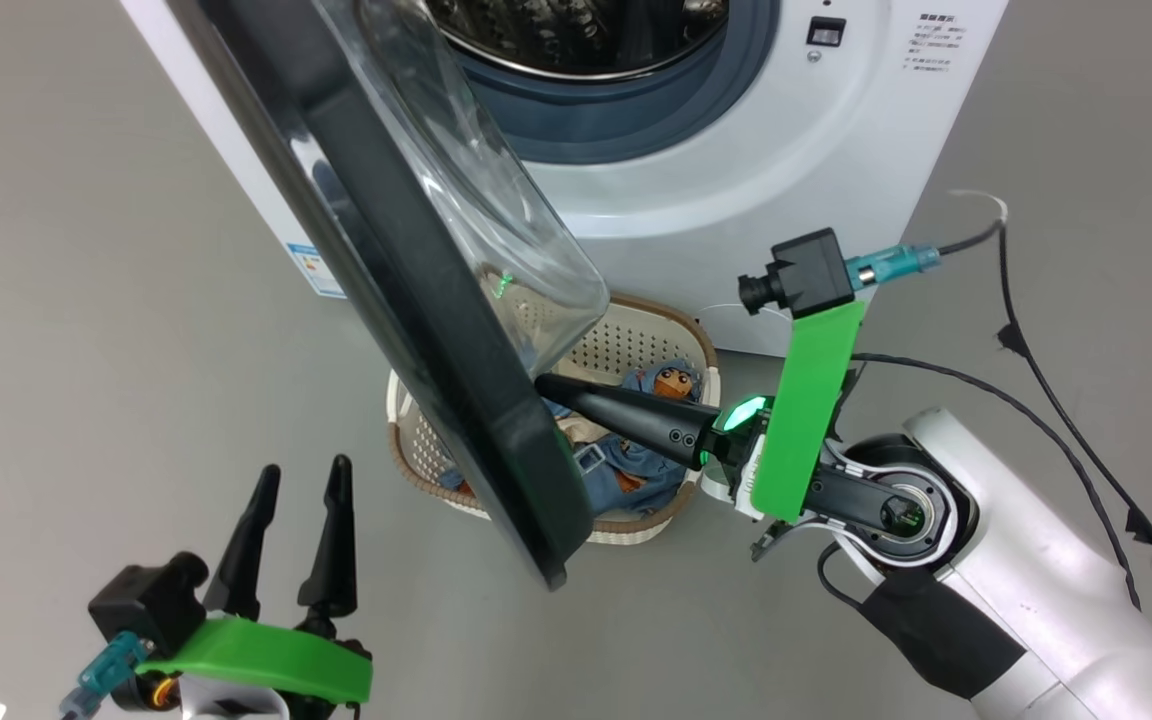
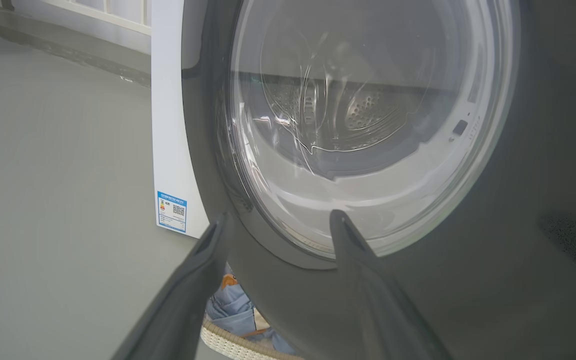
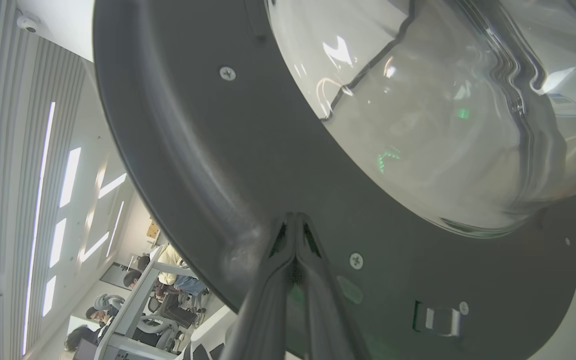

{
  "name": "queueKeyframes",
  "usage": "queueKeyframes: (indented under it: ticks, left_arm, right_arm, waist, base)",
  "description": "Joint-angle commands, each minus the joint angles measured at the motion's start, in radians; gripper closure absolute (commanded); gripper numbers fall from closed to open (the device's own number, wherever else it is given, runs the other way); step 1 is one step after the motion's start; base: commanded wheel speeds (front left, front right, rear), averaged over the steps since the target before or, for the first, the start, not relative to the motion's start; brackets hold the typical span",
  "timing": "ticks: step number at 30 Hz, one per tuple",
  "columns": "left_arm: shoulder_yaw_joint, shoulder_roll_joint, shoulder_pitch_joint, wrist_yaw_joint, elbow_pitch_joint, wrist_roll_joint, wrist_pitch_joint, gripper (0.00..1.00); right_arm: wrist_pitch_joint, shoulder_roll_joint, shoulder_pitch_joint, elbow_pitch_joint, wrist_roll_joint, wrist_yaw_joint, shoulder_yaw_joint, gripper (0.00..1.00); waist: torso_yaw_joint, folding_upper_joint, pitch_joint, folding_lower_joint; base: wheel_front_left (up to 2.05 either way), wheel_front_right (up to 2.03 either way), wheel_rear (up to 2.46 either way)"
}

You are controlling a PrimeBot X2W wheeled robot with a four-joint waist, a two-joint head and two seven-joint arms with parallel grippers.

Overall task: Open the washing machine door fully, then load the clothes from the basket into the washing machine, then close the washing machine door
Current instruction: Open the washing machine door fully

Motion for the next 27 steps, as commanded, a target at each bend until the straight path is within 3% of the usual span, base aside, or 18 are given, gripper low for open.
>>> queueKeyframes:
  ticks: [1,5,7,8,10,21,27]
  left_arm:
    - [0.037,0.019,-0.002,-0.002,-0.024,0.008,-0.006,0.0]
    - [0.042,0.022,-0.002,-0.002,-0.02,0.006,-0.006,0.0]
    - [0.044,0.025,0.0,-0.002,-0.016,0.006,-0.006,0.0]
    - [0.045,0.026,0.002,-0.002,-0.014,0.006,-0.006,0.0]
    - [0.041,0.029,0.005,-0.002,-0.013,-0.005,-0.006,0.0]
    - [0.039,0.066,0.033,-0.002,-0.004,-0.024,-0.006,0.0]
    - [0.044,0.084,0.05,-0.002,-0.007,-0.024,-0.006,0.0]
  right_arm:
    - [-0.017,0.022,0.031,-0.029,-0.011,0.002,0.004,1.0]
    - [-0.073,0.013,0.037,-0.012,-0.028,0.002,-0.01,0.97]
    - [-0.106,0.007,0.044,0.004,-0.037,0.002,-0.015,0.64]
    - [-0.119,0.003,0.048,0.009,-0.04,0.002,-0.014,0.57]
    - [-0.153,-0.011,0.057,0.014,-0.055,0.002,-0.014,0.0]
    - [-0.328,-0.076,0.133,0.045,-0.068,0.002,-0.001,0.0]
    - [-0.458,-0.141,0.162,0.103,-0.133,0.002,0.04,0.0]
  waist:
    - [-0.005,0.0,-0.004,0.0]
    - [-0.016,0.0,-0.013,0.0]
    - [-0.023,0.0,-0.021,0.0]
    - [-0.027,0.0,-0.026,0.0]
    - [-0.035,0.0,-0.037,0.0]
    - [-0.096,0.0,-0.088,0.0]
    - [-0.127,0.0,-0.111,0.0]
  base:
    - [0.0,0.0,0.0]
    - [0.0,0.0,0.0]
    - [0.0,0.0,0.0]
    - [0.0,0.0,0.0]
    - [0.0,0.0,0.0]
    - [0.0,0.0,0.0]
    - [0.0,0.0,0.0]
